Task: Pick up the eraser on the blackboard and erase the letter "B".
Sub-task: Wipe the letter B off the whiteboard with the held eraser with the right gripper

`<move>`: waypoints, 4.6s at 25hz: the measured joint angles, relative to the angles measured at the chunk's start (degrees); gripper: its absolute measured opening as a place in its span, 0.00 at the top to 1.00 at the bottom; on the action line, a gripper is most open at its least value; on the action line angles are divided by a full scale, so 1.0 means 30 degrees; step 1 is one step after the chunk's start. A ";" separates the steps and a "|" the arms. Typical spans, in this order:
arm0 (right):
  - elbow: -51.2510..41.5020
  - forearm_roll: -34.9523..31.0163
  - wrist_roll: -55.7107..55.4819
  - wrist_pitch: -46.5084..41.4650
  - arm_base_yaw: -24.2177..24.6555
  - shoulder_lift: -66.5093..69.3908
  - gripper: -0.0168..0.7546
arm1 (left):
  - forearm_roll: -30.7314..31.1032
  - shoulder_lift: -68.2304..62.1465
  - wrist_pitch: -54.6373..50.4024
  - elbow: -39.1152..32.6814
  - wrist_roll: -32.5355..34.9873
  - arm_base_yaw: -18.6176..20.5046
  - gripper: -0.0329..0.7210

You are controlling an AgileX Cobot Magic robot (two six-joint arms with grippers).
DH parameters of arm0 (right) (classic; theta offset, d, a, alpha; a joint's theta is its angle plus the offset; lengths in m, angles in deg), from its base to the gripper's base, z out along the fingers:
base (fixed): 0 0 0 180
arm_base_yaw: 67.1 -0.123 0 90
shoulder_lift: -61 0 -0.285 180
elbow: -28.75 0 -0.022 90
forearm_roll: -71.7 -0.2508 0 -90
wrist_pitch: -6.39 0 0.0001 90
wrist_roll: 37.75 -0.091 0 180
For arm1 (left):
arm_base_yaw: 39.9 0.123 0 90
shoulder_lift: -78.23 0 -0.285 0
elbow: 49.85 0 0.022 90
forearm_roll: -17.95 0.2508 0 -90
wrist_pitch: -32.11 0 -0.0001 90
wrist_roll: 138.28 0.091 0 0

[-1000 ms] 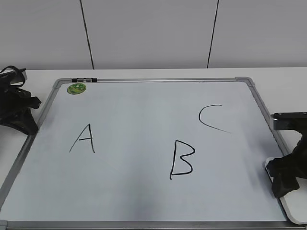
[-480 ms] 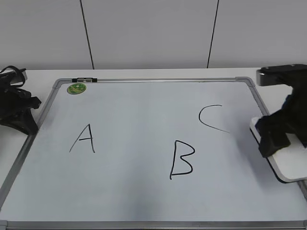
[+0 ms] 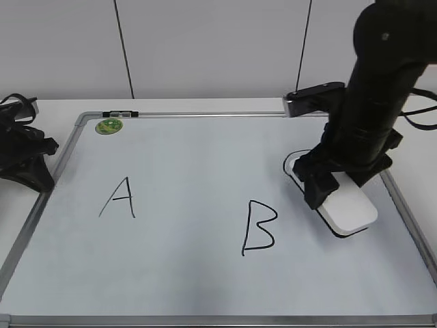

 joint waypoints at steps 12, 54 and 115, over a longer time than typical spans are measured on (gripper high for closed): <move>0.3793 -0.0515 0.1718 0.0348 -0.0483 0.5305 0.28 | -0.0042 0.0000 -0.0046 0.0000 0.0000 0.0000 0.91; 0.4905 -0.0662 0.2513 0.0307 -0.4828 0.6623 0.28 | 0.0049 0.0000 -0.0099 0.0027 -0.0302 0.0118 0.91; 0.6568 -0.1590 0.4762 -0.0021 -0.3000 0.7352 0.29 | -0.0875 -0.0326 -0.0146 0.0160 -0.0455 0.0042 0.91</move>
